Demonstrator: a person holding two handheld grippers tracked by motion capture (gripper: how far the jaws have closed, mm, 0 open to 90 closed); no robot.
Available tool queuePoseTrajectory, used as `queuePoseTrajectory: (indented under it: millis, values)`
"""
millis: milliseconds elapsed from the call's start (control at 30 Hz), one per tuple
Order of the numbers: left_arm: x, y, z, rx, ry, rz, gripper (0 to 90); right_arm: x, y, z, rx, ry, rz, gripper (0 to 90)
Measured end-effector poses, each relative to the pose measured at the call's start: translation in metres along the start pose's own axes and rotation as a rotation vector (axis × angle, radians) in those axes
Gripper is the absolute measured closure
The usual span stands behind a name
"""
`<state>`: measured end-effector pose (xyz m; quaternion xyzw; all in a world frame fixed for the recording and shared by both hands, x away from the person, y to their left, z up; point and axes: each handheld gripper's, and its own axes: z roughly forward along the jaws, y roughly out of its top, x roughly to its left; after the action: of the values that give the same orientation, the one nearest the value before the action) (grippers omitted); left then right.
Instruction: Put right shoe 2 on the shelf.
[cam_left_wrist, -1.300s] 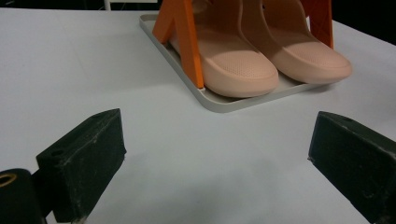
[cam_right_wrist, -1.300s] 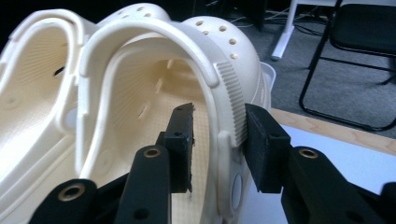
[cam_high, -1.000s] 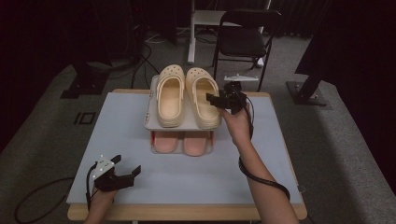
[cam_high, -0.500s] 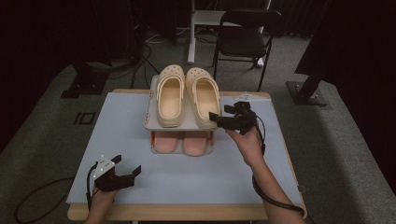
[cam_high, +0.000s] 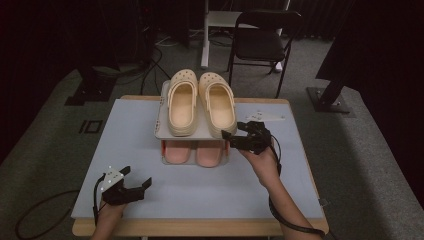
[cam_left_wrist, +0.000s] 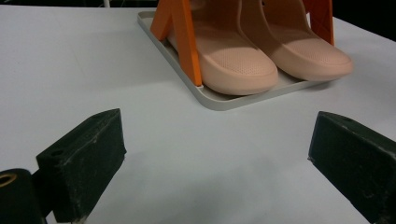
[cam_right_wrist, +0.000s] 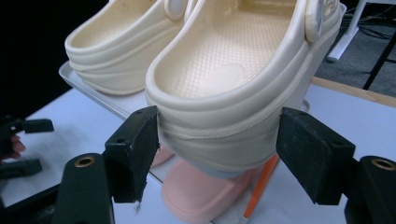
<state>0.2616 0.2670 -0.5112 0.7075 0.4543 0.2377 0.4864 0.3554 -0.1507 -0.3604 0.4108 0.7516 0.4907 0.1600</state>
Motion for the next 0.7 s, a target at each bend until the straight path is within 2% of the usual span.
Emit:
queuePoseTrajectory:
  millis: [200, 267, 367, 700]
  values:
    - [0.000, 0.000, 0.000, -0.001, -0.002, 0.005, 3.6, 0.006, 0.005, 0.003, -0.020, 0.001, 0.002, 30.4]
    - [0.000, 0.000, 0.000, -0.001, -0.002, 0.003, 3.6, 0.007, 0.006, 0.005, -0.021, 0.022, 0.019, 33.5]
    - [0.000, 0.000, 0.000, -0.001, -0.003, 0.003, 3.6, 0.012, 0.008, 0.009, -0.016, 0.011, -0.003, 33.3]
    - [-0.001, 0.001, 0.001, 0.002, -0.005, 0.010, 3.6, 0.015, 0.011, 0.016, -0.030, 0.014, 0.013, 29.6]
